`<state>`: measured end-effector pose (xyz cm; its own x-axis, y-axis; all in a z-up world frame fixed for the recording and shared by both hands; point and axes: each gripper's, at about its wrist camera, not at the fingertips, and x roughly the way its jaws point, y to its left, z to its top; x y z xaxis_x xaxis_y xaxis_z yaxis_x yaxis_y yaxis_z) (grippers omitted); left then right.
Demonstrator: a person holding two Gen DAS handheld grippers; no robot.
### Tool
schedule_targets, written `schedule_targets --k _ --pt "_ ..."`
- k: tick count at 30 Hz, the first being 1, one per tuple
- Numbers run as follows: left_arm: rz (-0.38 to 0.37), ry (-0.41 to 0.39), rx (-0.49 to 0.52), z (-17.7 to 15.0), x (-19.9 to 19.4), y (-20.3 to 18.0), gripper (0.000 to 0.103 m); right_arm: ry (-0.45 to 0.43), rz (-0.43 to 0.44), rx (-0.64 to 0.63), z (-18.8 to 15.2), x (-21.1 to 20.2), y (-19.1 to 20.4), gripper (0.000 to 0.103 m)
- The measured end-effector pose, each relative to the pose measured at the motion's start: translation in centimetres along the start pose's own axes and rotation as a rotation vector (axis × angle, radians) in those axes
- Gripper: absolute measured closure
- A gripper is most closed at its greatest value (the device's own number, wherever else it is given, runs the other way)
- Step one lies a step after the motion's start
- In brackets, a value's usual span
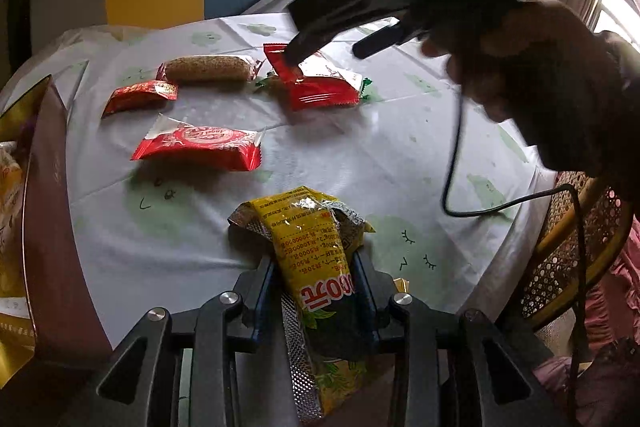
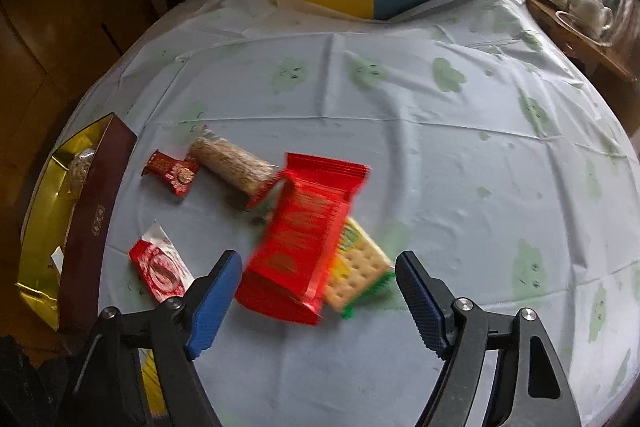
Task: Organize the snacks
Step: 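Grasp the red gold-printed packet with the right gripper while the left holds the yellow packet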
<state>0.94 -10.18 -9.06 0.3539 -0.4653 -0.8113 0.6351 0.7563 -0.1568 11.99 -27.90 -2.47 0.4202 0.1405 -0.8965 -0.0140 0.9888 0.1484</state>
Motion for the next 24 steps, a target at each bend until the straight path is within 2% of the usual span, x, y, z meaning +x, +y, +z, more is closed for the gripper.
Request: schedule_targets --k 3,4,5,6,7,8,12,15,17,21,24 --pt "-0.010 -0.006 -0.013 -0.1 -0.1 0.2 0.066 0.062 -0.071 -0.029 0.6 2.4 1.4 0.023" --pt "-0.014 -0.009 -0.016 -0.2 -0.2 0.3 0.066 0.081 -0.092 -0.034 0.6 3.1 1.6 0.027" --pt "-0.017 -0.011 -0.018 -0.3 -0.2 0.4 0.066 0.082 -0.101 -0.033 0.6 3.4 1.7 0.037" --pt "-0.019 -0.012 -0.021 -0.3 -0.2 0.5 0.066 0.063 -0.118 -0.040 0.7 3.1 1.8 0.056" --pt "-0.021 -0.013 -0.022 -0.4 -0.2 0.5 0.066 0.056 -0.098 -0.041 0.8 2.7 1.7 0.061" --pt "-0.023 -0.013 -0.023 -0.4 -0.2 0.6 0.066 0.049 -0.063 -0.035 0.8 2.0 1.3 0.061" --pt "-0.032 -0.017 -0.035 -0.6 -0.3 1.0 0.065 0.001 -0.086 -0.075 0.1 -1.1 -0.4 0.062" --pt "-0.030 -0.017 -0.037 -0.6 -0.4 1.0 0.065 0.038 -0.167 -0.050 -0.8 -1.3 -3.2 0.062" --pt "-0.027 -0.016 -0.035 -0.6 -0.4 0.9 0.065 0.097 -0.214 0.004 -1.7 -0.2 -5.6 0.062" --pt "-0.020 -0.014 -0.030 -0.5 -0.3 0.7 0.065 0.188 -0.207 0.087 -3.1 2.0 -8.2 0.060" --pt "-0.016 -0.013 -0.028 -0.4 -0.3 0.6 0.066 0.179 -0.182 0.086 -2.6 2.2 -8.3 0.059"
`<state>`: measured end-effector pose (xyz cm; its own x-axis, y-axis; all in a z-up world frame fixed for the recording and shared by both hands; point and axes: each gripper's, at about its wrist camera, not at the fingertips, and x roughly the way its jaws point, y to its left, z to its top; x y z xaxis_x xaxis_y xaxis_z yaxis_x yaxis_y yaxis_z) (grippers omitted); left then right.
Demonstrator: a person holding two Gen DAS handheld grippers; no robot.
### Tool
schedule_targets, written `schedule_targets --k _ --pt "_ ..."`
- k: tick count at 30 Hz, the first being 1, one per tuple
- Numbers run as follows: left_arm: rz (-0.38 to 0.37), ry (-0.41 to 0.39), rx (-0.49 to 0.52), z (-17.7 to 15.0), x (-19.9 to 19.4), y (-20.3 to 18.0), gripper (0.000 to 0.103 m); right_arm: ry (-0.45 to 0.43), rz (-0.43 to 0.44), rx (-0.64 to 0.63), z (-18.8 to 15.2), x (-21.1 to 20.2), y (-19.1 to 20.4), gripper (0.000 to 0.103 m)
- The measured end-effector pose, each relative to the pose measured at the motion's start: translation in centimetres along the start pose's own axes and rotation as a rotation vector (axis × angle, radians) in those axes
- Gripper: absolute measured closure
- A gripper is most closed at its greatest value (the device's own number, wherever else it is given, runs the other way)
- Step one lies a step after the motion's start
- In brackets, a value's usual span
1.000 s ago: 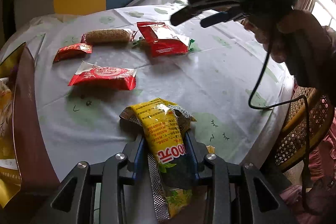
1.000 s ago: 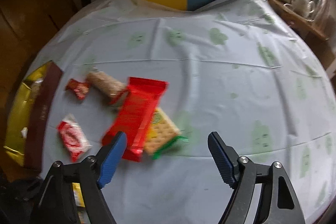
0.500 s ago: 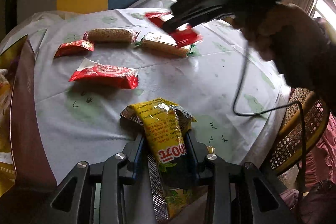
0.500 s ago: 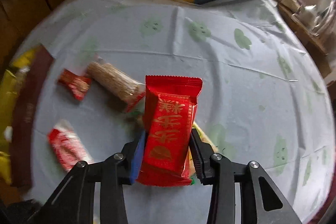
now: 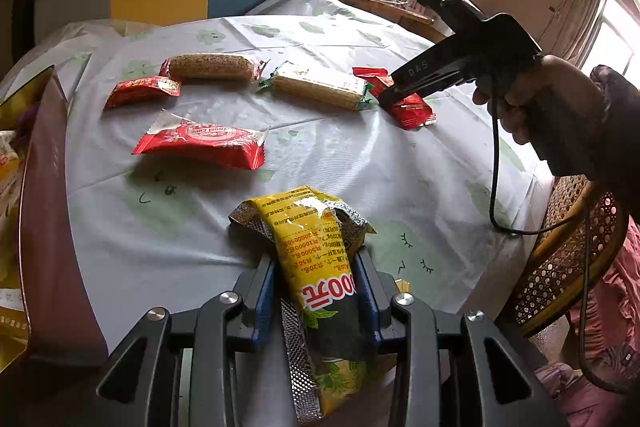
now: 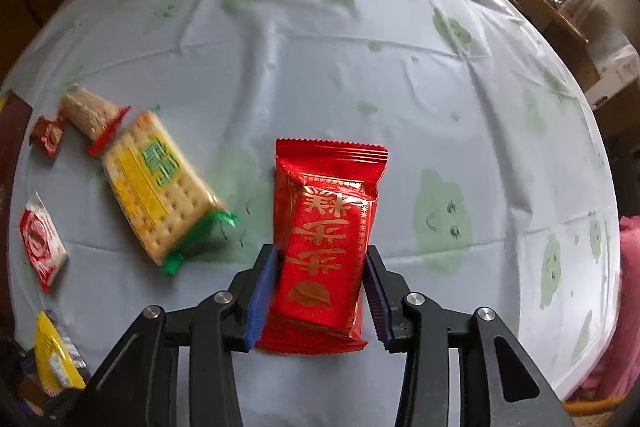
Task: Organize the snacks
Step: 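Carry the yellow packet into the tray with the left gripper and release while the right holds the red packet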
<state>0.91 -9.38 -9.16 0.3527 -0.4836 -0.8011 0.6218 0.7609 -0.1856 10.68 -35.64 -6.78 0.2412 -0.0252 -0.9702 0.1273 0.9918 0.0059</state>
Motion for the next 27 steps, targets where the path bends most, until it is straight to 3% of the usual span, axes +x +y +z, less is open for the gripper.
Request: schedule_targets --k 9,13,16,20,25,27 --pt "-0.024 0.007 -0.012 0.7 -1.2 0.1 0.069 -0.008 -0.009 -0.011 -0.1 0.2 0.2 0.057" --pt "-0.047 -0.072 -0.048 1.7 -4.7 0.9 0.069 -0.013 -0.025 -0.031 -0.4 0.6 0.7 0.057" --pt "-0.044 -0.142 -0.128 2.9 -7.8 3.0 0.069 -0.022 -0.046 -0.067 -0.5 0.6 1.5 0.058" --pt "0.078 -0.209 -0.276 3.8 -11.9 8.2 0.069 -0.023 -0.052 -0.072 -0.9 0.5 2.3 0.058" --pt "0.279 -0.196 -0.532 3.1 -14.8 17.3 0.069 -0.019 -0.053 -0.077 -1.0 0.3 2.5 0.057" --pt "0.339 -0.165 -0.587 2.6 -14.8 20.0 0.069 -0.019 -0.055 -0.082 -0.9 0.3 2.4 0.057"
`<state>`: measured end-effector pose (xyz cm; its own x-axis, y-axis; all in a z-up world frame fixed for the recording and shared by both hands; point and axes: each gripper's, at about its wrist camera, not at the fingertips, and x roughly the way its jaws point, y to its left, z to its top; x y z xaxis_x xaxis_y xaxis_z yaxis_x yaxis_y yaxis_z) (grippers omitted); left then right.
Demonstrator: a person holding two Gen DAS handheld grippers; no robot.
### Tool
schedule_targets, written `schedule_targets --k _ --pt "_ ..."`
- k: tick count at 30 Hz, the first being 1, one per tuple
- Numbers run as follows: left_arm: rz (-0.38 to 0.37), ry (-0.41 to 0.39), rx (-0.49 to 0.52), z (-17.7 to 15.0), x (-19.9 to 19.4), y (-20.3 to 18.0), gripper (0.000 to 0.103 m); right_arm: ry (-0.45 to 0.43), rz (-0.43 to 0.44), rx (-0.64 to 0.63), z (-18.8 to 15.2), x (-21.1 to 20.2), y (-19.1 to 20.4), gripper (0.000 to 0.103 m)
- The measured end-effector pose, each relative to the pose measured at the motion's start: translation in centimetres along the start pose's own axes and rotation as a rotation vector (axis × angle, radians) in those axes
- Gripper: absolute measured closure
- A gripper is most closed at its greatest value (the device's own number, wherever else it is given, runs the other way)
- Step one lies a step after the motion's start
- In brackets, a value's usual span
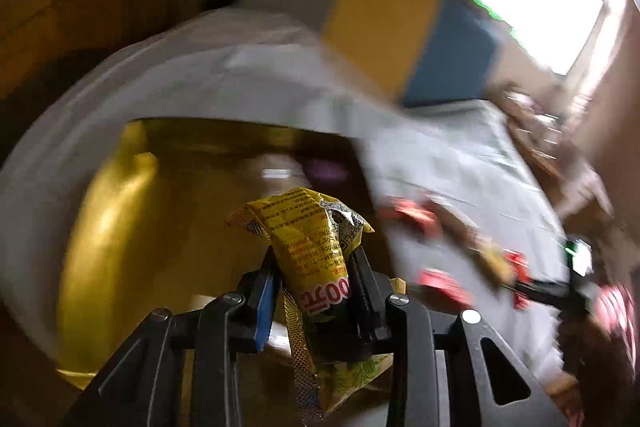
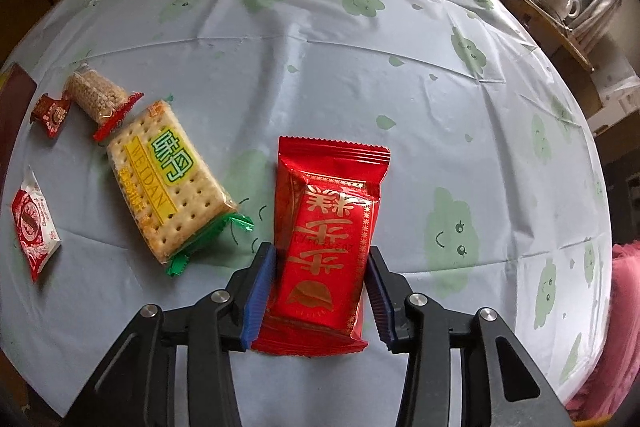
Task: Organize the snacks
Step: 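Carry the yellow packet into the tray with the left gripper and release while the right holds the red packet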
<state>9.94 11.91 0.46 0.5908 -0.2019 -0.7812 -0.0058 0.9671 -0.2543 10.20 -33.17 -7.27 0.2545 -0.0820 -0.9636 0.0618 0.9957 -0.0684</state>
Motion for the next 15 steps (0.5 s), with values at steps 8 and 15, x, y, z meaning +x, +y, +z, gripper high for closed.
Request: schedule_targets --k 8,15 --pt "0.133 0.064 -0.142 4.3 5.0 6.1 0.069 -0.003 -0.011 -0.016 -0.1 -0.1 0.4 0.058" --pt "0.175 0.092 -0.106 6.9 10.2 6.1 0.068 -0.005 -0.013 -0.017 -0.1 -0.4 0.4 0.058"
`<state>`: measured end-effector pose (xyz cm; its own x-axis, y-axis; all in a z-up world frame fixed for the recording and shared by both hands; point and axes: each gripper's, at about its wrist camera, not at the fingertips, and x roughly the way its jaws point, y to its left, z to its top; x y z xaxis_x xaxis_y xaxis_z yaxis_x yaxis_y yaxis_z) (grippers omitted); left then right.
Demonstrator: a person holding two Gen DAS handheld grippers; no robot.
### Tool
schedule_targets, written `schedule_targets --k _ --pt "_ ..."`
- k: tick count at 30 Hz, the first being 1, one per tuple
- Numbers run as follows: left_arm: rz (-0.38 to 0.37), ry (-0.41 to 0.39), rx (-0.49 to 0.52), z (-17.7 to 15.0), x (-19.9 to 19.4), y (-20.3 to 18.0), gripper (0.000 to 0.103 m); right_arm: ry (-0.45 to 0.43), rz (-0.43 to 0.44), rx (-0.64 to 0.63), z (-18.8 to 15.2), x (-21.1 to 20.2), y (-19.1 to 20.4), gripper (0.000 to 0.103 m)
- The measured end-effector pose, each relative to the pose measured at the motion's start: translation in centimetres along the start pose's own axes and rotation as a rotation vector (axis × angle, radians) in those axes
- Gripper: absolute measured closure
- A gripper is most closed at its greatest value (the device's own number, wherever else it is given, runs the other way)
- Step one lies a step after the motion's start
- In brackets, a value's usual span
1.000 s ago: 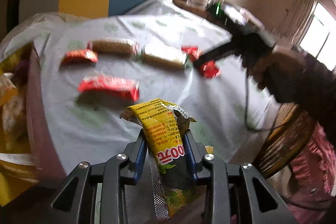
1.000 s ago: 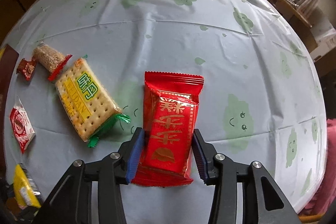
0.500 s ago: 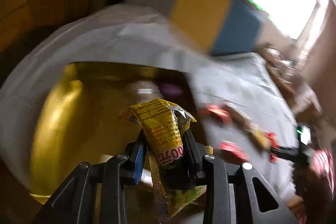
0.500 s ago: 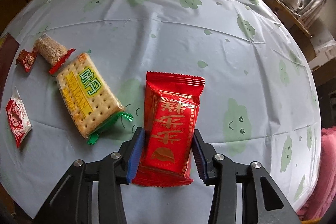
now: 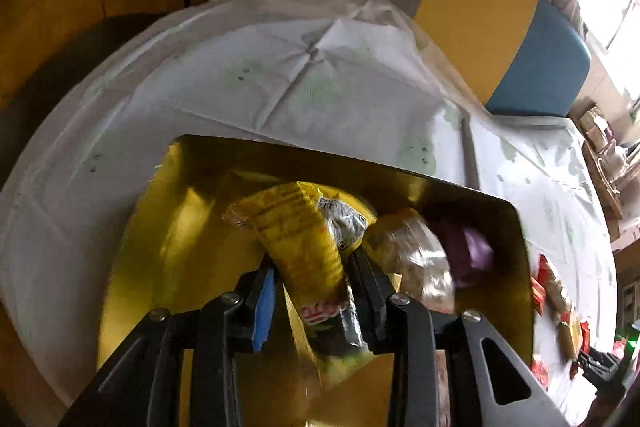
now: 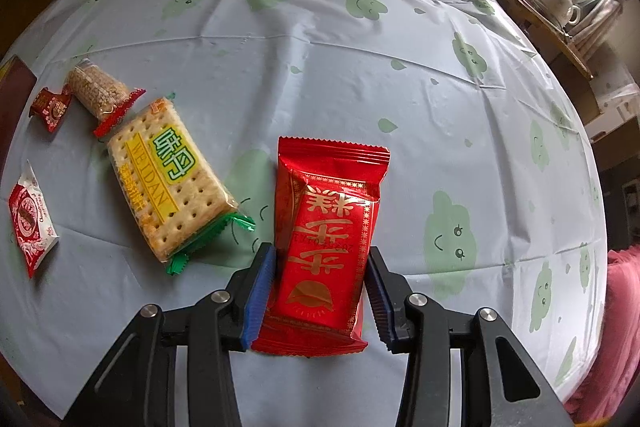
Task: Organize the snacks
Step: 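Carry the yellow packet into the tray with the left gripper and release while the right holds the red packet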
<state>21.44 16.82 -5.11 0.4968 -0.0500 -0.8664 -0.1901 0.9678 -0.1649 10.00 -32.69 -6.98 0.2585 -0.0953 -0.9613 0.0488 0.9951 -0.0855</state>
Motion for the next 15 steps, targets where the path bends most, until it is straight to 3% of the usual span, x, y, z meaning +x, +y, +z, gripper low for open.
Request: schedule_targets --k 4,10,15 --pt "0.012 0.048 -0.017 0.3 1.4 0.4 0.066 0.000 0.000 -0.002 0.0 0.0 0.0 0.058" --pt "0.056 -0.017 0.035 -0.1 -0.4 -0.7 0.060 -0.001 -0.006 -0.014 0.0 0.0 0.1 0.057" --pt "0.083 -0.022 0.023 -0.4 -0.9 -0.9 0.059 -0.006 -0.019 -0.025 -0.1 -0.2 0.4 0.057"
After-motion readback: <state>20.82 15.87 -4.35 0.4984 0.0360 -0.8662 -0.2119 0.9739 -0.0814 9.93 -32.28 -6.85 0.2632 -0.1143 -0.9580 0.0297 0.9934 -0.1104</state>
